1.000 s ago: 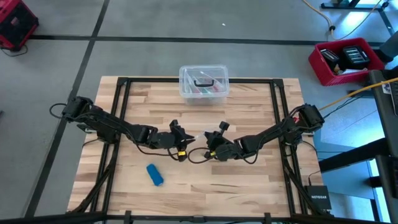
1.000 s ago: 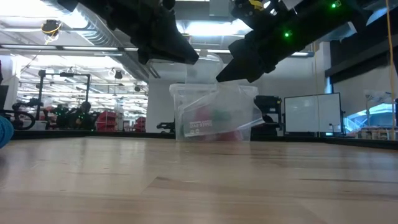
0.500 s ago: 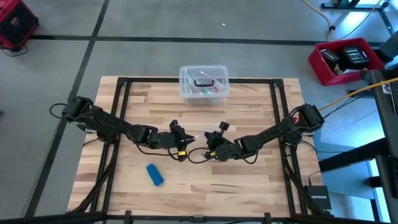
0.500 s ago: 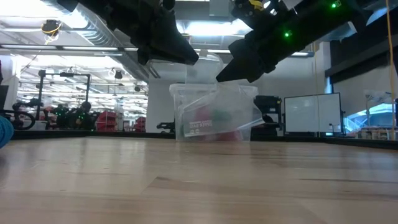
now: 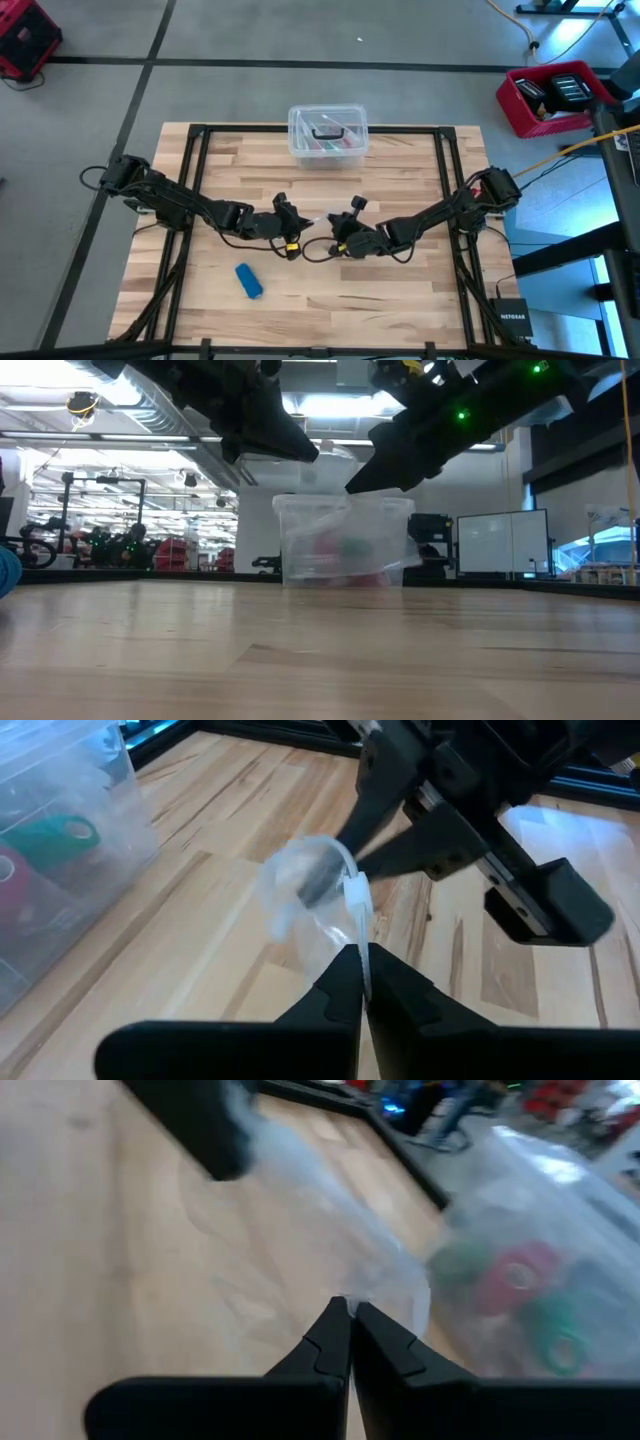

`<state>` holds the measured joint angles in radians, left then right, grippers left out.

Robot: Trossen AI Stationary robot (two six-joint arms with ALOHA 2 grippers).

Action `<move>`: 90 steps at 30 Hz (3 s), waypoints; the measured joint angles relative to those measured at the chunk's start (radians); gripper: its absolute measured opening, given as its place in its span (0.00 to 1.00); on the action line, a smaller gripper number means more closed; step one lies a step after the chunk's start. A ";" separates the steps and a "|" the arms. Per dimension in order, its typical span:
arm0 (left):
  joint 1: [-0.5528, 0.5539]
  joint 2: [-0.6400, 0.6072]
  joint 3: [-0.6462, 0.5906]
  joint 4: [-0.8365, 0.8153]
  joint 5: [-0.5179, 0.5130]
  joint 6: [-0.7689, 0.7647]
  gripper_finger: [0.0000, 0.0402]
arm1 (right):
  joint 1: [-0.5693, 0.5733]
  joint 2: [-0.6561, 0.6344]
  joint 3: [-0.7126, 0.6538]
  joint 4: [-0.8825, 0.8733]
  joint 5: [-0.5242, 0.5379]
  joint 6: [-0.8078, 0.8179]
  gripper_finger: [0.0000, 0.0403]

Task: Roll bandage
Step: Open the transparent zip bag

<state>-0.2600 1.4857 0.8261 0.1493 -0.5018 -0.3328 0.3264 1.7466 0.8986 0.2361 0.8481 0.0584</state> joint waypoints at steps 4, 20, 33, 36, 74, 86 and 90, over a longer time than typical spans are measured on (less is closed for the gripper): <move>0.000 0.000 0.000 -0.003 0.000 0.009 0.00 | -0.008 0.000 0.000 0.007 -0.076 0.026 0.04; -0.037 0.000 0.000 -0.040 -0.010 0.076 0.00 | 0.114 -0.248 0.000 -0.094 -0.255 0.036 0.45; -0.081 0.000 0.000 -0.102 -0.067 0.120 0.00 | 0.113 -0.286 0.000 -0.203 -0.353 0.036 0.50; -0.080 0.000 0.000 -0.132 -0.087 0.101 0.00 | 0.113 -0.290 0.000 -0.288 -0.403 0.101 0.50; -0.127 0.000 0.000 -0.109 -0.072 0.144 0.00 | -0.100 -0.022 0.114 0.037 -0.726 -0.124 0.50; -0.127 0.000 0.000 -0.113 -0.071 0.131 0.00 | -0.098 -0.014 0.124 0.014 -0.674 -0.143 0.22; -0.127 0.000 0.000 -0.116 -0.071 0.131 0.00 | -0.098 -0.015 0.124 0.013 -0.673 -0.143 0.10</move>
<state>-0.3870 1.4857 0.8257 0.0334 -0.5724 -0.2016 0.2287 1.7318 1.0229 0.2489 0.1753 -0.0849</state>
